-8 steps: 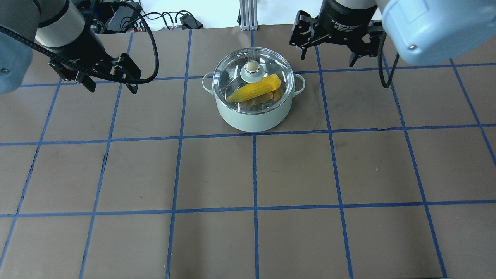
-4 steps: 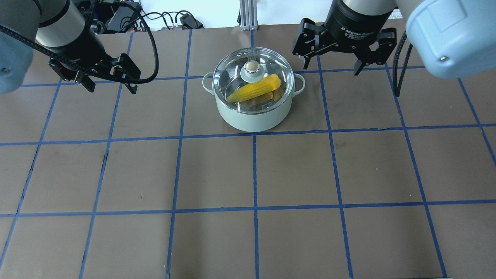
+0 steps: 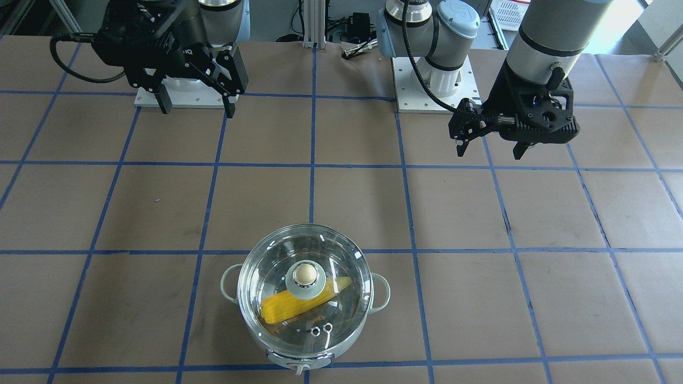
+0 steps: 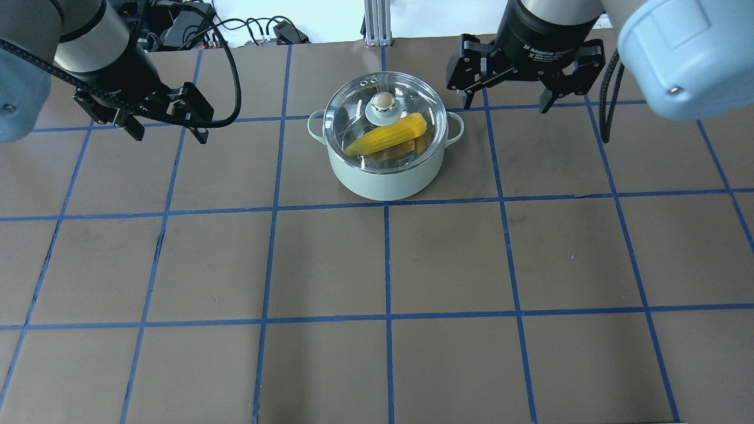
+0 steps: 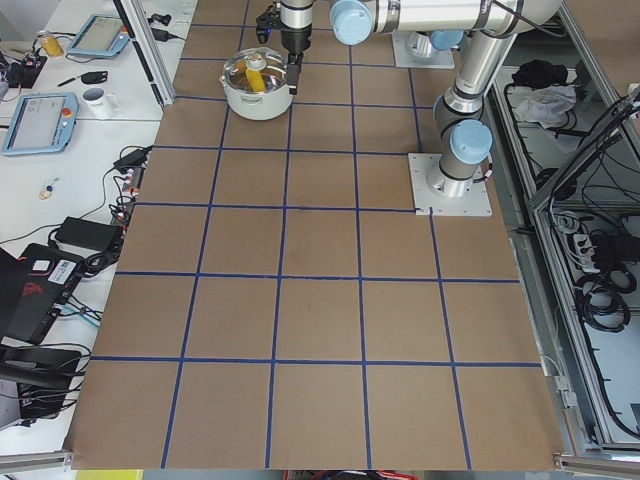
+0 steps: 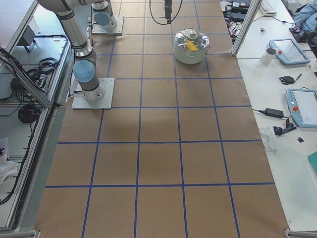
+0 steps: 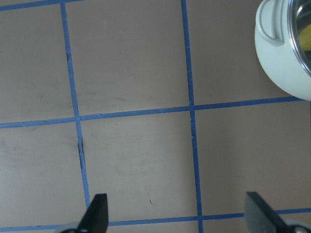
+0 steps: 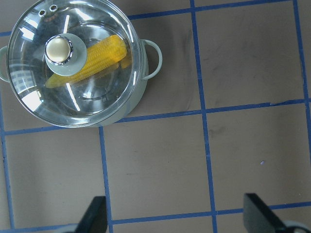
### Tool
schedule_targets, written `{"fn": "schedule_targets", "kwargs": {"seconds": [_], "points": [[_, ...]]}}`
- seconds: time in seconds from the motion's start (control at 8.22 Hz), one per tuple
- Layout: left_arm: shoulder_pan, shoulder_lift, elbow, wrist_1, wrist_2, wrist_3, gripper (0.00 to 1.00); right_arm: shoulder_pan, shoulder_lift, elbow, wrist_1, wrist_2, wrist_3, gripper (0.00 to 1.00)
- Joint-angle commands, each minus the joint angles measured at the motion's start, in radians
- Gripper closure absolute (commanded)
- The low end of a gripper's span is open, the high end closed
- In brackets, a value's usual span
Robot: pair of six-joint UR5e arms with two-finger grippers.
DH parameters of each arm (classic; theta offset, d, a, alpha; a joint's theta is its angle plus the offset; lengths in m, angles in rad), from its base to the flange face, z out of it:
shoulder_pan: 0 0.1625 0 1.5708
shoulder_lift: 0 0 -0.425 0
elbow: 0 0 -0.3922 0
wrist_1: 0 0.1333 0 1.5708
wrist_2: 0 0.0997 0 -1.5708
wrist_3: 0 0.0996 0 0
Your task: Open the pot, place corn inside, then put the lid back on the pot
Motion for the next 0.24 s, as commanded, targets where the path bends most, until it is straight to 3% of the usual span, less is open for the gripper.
{"fn": "schedule_targets", "kwargs": {"seconds": [0.0,0.12], "points": [[0.000,0.000,0.000,0.000,0.000,0.002,0.00,-0.002,0.000,-0.001,-0.004,-0.003,-0.005,0.00],[0.000,0.000,0.000,0.000,0.000,0.002,0.00,-0.002,-0.002,-0.001,-0.004,-0.003,-0.003,0.00]]}}
